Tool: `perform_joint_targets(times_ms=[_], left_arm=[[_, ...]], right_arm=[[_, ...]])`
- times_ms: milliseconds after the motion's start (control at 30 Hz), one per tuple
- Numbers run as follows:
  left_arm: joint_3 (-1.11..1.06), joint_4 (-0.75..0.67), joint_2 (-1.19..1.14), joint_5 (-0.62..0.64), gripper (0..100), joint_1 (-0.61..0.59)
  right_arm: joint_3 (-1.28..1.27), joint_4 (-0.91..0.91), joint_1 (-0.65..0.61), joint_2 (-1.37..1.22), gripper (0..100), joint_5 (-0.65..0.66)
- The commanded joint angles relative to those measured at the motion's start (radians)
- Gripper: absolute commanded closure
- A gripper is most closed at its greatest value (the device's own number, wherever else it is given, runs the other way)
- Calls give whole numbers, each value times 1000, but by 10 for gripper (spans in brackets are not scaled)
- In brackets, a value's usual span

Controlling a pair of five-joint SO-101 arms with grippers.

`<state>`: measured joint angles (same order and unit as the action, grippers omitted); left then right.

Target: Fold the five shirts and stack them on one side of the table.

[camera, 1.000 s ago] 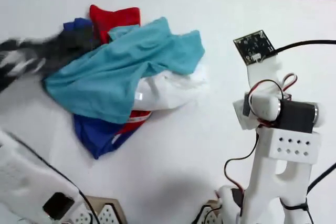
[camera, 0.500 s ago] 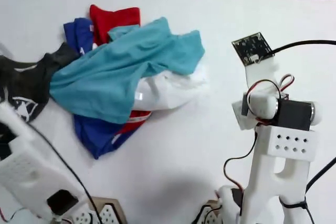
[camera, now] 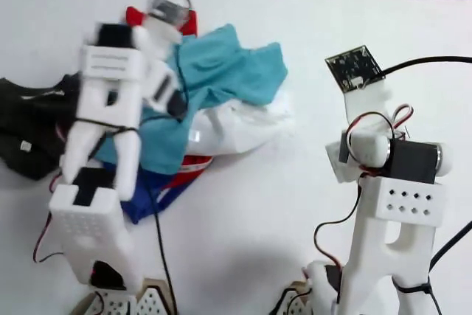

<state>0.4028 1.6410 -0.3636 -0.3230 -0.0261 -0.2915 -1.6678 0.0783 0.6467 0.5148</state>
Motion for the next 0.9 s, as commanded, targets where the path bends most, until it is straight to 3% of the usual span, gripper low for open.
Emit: perform_joint_targets(times_ms=[0,200,367,400,533,867], left_arm=[[-117,-114,20,11,699,52],[-165,-153,-118,5,719,38],[-163,-153,-141,11,989,-49],[-162,-153,-138,11,971,-78],[-113,-143,-104,26,972,-252],[171,-138,110,72,975,-841]], right_arm=[[6,13,2,5,675,9],[6,13,2,10,675,9],[6,13,4,10,675,9],[6,13,4,10,675,9],[6,13,4,10,675,9],[5,19,2,5,676,5]])
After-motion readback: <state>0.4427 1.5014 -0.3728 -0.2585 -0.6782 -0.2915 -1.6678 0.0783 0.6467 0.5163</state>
